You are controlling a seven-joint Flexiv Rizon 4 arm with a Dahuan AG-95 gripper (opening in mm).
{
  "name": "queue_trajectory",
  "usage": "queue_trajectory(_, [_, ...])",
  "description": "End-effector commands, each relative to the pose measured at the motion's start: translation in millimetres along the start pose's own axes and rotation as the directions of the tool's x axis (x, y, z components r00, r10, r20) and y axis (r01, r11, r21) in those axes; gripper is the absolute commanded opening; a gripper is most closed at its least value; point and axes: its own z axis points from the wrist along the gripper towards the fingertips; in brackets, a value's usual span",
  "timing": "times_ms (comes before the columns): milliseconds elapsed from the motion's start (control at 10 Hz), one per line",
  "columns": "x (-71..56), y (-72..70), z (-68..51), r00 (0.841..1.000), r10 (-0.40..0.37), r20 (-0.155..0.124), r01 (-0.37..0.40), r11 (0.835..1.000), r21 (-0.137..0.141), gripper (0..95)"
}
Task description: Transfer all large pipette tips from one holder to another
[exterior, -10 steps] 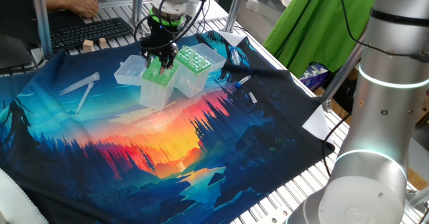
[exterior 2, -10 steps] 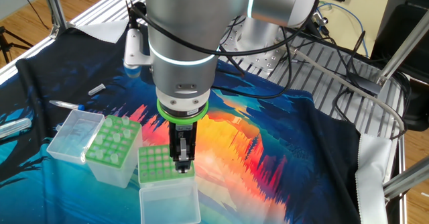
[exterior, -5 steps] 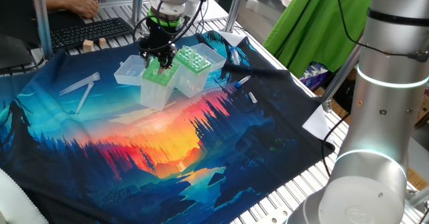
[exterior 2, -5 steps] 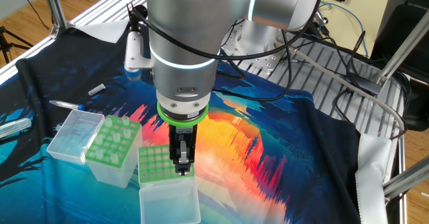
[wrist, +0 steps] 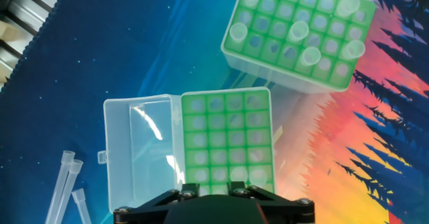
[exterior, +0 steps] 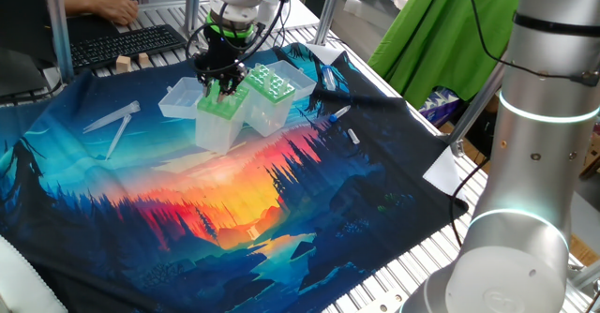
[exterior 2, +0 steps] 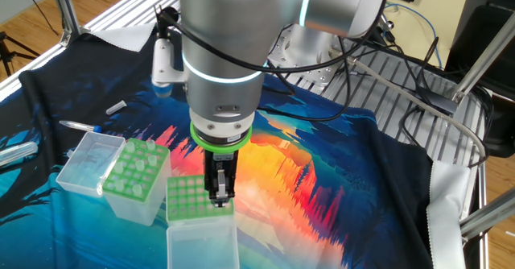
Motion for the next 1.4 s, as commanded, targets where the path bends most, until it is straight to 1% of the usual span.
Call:
queue_trajectory(100, [-0.1, 0.2, 0.0, 1.000, -0.006, 0.000, 0.006, 1.000, 0.001, 19.0])
queue_trajectory(200, [0.3, 0.3, -0.3, 1.000, -0.008, 0.001, 0.008, 1.000, 0.000, 19.0])
queue_trajectory(300, [1.1, 0.5, -0.9, 1.000, -0.014, 0.001, 0.014, 1.000, 0.000, 0.0])
queue_trajectory(400, [1.8, 0.6, -1.5, 1.000, -0.021, 0.002, 0.021, 1.000, 0.000, 0.0])
queue_trajectory(600, [5.1, 0.9, -4.7, 1.000, -0.027, 0.010, 0.027, 1.000, 0.009, 0.0])
queue_trajectory(700, [5.7, 0.9, -6.1, 1.000, -0.029, 0.007, 0.028, 1.000, 0.010, 0.0])
queue_trajectory(900, [6.6, -0.4, -16.0, 0.999, -0.033, 0.002, 0.033, 0.999, 0.017, 0.0])
queue_trajectory(1000, [6.9, -2.1, -24.8, 0.999, -0.032, -0.007, 0.032, 0.999, 0.021, 0.0])
queue_trajectory(1200, [7.7, -5.3, -44.0, 0.999, -0.040, -0.010, 0.040, 0.999, 0.026, 0.0])
queue_trajectory(1300, [7.7, -7.5, -56.6, 0.998, -0.056, -0.018, 0.057, 0.998, 0.022, 0.0])
queue_trajectory(1400, [7.5, -9.4, -65.9, 0.997, -0.070, -0.019, 0.070, 0.997, 0.021, 0.0])
